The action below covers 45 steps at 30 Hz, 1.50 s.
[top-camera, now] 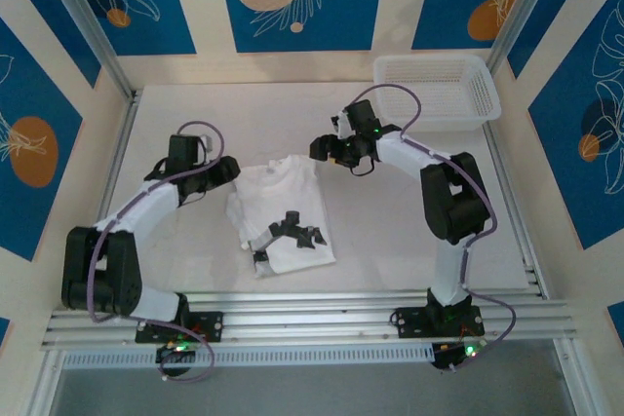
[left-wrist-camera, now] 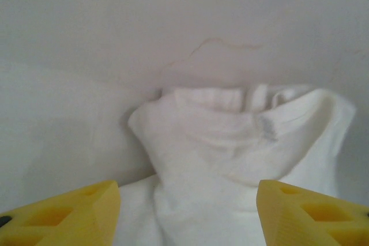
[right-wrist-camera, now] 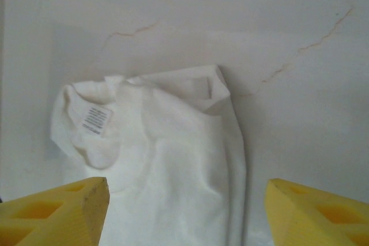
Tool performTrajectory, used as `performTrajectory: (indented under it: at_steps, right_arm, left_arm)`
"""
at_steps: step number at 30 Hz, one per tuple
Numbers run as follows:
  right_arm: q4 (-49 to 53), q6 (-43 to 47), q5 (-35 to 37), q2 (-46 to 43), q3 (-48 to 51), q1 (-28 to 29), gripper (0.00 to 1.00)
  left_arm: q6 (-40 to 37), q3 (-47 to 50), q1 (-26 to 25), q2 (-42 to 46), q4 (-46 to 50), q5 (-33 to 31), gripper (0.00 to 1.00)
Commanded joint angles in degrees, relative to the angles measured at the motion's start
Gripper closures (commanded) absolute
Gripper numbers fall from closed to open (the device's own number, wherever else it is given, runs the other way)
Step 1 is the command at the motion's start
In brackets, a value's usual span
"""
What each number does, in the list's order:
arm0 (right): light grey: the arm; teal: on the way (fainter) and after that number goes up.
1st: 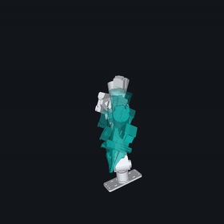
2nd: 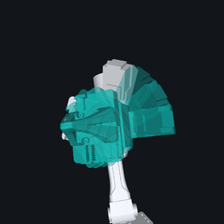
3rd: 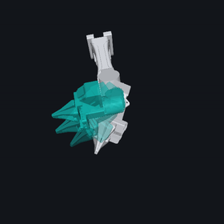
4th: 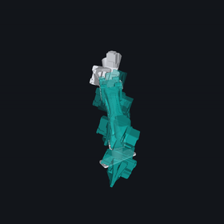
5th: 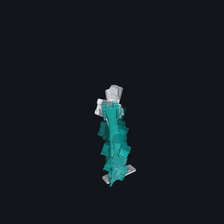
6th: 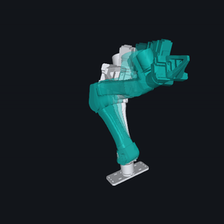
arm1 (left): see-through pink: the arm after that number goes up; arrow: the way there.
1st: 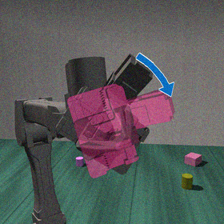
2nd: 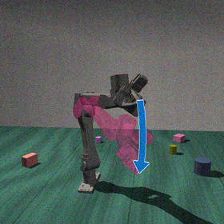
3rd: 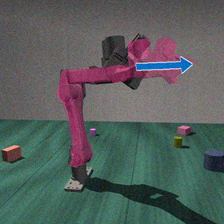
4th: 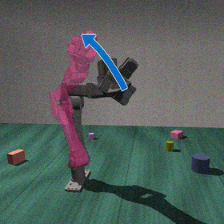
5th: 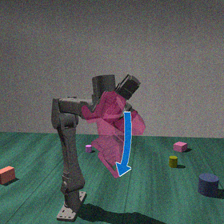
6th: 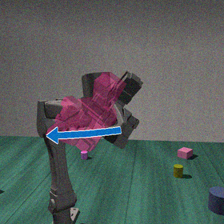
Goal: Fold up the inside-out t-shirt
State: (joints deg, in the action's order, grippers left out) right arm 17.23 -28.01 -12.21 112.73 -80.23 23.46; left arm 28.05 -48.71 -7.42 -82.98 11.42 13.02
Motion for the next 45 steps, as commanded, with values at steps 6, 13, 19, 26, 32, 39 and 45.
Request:
performTrajectory:
  at_steps: [6,13,19,26,32,39,45]
  right_arm:
    - [3.6,6.0,0.9,10.2,-10.7,1.9,0.28]
    - [6.8,4.7,0.2,16.0,-16.1,3.1,0.33]
    - [7.5,4.9,-1.0,17.1,-15.9,3.8,0.36]
    - [6.3,3.6,-5.2,17.5,-15.1,3.2,0.57]
    - [6.8,3.5,-6.1,17.8,-15.7,2.9,0.66]
    - [7.4,3.2,-6.5,18.1,-15.9,2.7,0.70]
    - [7.6,2.9,-6.5,18.0,-15.8,2.4,0.70]
  left_arm:
    - [-3.9,-5.0,-0.7,-12.3,-2.7,7.7,0.27]
    - [0.9,-7.0,-1.3,-17.3,-9.9,8.6,0.27]
    - [1.5,-10.0,-2.8,-22.6,-10.2,7.9,0.31]
    - [1.9,-11.5,-5.1,-26.5,-12.0,7.5,0.34]
    - [3.6,-12.5,-6.5,-29.1,-15.8,9.1,0.40]
    - [4.4,-12.9,-9.2,-28.2,-18.9,9.5,0.67]
    - [3.5,-13.9,-9.2,-27.6,-15.3,5.7,0.63]
